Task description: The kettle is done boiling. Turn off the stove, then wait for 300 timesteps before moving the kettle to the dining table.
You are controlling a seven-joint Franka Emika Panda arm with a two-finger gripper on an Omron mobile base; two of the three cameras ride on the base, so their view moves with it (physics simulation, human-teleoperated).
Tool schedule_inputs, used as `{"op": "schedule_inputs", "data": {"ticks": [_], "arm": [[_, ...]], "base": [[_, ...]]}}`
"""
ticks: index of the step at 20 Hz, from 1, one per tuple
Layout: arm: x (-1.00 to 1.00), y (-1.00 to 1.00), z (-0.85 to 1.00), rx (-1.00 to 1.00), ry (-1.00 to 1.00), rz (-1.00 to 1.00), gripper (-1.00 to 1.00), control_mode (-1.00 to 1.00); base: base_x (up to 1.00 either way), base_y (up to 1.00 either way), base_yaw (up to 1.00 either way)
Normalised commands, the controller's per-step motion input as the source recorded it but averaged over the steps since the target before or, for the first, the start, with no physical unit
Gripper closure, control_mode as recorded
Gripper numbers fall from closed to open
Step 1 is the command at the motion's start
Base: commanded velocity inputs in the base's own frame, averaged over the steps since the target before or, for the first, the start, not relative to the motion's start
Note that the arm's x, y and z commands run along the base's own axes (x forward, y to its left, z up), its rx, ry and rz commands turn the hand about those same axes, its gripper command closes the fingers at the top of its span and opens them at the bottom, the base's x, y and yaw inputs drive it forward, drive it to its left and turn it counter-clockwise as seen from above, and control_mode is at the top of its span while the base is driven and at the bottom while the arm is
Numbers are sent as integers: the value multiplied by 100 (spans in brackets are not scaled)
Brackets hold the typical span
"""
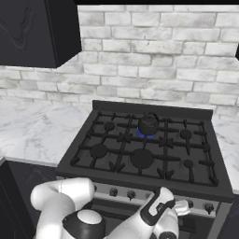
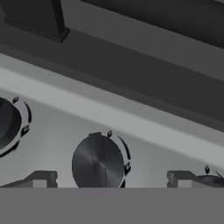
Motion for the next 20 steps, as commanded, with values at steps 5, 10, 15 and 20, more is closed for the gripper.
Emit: {"op": "schedule_inputs", "data": {"ticks": [5, 10, 15, 20], "arm": [[19, -9, -19, 0, 0, 0, -100, -100], [18, -8, -18, 0, 0, 0, -100, -100], [12, -3, -11, 1, 0, 0, -100, -100], [9, 0, -12, 0, 0, 0, 100, -100]], "base": [[0, 0, 0], [0, 0, 0], [0, 0, 0], [0, 0, 0]]}}
